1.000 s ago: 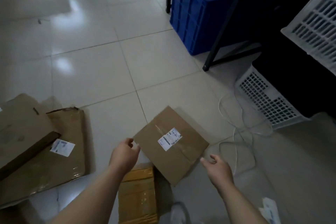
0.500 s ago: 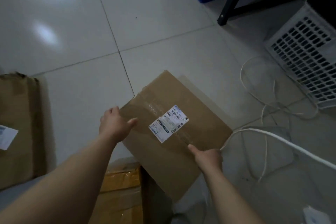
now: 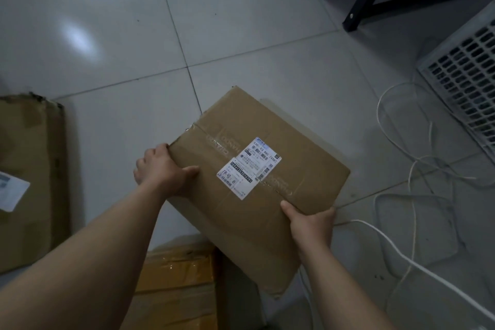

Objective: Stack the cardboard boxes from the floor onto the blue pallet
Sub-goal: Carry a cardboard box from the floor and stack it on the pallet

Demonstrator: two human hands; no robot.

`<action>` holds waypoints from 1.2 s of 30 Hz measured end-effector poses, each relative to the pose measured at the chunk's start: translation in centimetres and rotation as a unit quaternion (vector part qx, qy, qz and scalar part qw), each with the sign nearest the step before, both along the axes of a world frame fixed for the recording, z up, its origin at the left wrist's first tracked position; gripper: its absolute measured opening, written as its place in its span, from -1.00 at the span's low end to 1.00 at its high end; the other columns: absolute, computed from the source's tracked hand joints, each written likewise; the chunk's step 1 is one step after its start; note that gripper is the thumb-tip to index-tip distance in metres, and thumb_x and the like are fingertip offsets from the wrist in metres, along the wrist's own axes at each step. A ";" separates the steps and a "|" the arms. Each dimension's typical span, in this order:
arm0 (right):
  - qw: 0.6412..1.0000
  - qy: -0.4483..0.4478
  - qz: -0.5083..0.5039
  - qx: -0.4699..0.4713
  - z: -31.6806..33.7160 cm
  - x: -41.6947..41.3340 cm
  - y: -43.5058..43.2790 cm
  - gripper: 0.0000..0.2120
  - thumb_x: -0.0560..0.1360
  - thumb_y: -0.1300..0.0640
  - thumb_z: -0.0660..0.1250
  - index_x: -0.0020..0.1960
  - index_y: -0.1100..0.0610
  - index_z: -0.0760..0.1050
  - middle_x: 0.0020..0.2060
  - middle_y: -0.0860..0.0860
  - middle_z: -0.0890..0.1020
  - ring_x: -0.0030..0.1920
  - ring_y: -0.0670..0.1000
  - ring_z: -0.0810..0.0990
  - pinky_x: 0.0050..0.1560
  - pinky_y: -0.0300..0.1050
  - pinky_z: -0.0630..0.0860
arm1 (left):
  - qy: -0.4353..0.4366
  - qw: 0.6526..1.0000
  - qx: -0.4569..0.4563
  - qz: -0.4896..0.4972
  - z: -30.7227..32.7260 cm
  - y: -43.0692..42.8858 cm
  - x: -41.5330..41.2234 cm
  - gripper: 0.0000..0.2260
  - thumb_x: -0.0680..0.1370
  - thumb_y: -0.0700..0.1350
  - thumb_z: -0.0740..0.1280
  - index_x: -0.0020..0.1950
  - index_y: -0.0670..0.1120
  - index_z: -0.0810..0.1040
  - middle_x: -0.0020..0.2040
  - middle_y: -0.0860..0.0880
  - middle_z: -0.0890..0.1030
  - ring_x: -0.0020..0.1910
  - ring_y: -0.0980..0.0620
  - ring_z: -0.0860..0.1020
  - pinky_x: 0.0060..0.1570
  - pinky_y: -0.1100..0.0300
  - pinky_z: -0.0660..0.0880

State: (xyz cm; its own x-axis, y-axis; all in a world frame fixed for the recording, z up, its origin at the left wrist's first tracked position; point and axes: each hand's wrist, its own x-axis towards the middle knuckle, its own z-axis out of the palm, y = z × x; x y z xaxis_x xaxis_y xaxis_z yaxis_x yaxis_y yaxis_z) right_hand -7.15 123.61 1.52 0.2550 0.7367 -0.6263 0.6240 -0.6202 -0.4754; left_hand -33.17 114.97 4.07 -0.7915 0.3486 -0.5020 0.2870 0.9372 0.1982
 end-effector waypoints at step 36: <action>0.735 0.161 0.651 0.098 55.7 -22.8 -38.2 -0.07 0.25 -0.13 0.54 0.46 0.09 0.15 0.33 0.22 0.42 0.31 0.29 0.41 0.27 0.21 0.39 | 0.146 0.637 0.224 0.723 49.3 -54.8 15.1 -0.12 0.21 0.23 0.50 0.44 -0.02 0.28 0.31 -0.11 0.46 0.26 -0.20 0.44 0.19 -0.13 0.47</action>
State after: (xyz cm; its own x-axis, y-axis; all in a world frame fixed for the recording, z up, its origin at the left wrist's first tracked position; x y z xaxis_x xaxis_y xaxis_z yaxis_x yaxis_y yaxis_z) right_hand -29.99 85.38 57.21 -0.8846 0.3091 -0.3492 0.4637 0.5033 -0.7292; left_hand -18.07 60.15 53.38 -0.4852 -0.7945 -0.3652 -0.7260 0.1333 0.6747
